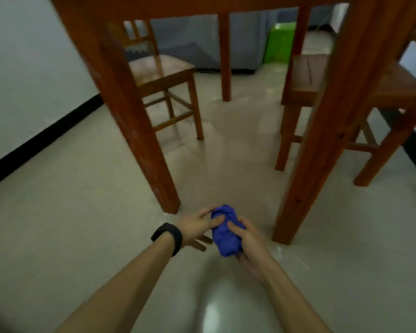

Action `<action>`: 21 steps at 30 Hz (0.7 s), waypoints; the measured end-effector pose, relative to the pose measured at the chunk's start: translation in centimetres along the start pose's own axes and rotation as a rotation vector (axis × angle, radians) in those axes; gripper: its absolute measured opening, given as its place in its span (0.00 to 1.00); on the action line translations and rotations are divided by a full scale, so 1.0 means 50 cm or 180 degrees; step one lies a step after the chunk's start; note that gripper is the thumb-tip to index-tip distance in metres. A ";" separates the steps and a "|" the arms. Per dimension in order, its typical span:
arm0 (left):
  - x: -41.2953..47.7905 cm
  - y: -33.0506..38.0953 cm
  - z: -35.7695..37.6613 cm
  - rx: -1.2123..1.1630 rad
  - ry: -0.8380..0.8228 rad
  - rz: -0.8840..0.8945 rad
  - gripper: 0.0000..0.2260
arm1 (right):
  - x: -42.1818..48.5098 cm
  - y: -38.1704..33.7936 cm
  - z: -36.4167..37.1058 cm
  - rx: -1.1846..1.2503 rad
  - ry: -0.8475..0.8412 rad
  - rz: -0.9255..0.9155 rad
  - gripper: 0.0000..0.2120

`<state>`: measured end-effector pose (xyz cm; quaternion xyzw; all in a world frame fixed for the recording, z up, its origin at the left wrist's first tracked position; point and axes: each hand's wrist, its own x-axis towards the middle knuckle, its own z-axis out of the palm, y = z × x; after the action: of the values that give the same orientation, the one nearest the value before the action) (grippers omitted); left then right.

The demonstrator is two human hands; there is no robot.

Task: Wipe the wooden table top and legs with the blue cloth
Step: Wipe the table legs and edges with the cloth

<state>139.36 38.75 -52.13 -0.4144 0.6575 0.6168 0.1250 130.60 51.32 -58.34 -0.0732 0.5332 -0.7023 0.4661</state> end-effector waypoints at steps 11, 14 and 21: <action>-0.100 -0.010 -0.209 -0.1467 0.0953 0.0690 0.12 | -0.001 -0.029 0.294 -0.3181 -0.0516 -0.1103 0.37; -0.114 0.023 -0.261 -0.1589 0.0776 0.0877 0.15 | 0.007 -0.066 0.338 -0.3499 -0.0658 -0.1494 0.35; -0.136 0.095 -0.380 -0.1726 0.1830 0.1904 0.20 | 0.051 -0.247 0.407 -0.4947 0.0001 -0.2706 0.32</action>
<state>146.86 23.54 -40.24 -0.3784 0.5713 0.6352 -0.3562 134.29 35.55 -40.70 -0.5609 0.7873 -0.2554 -0.0159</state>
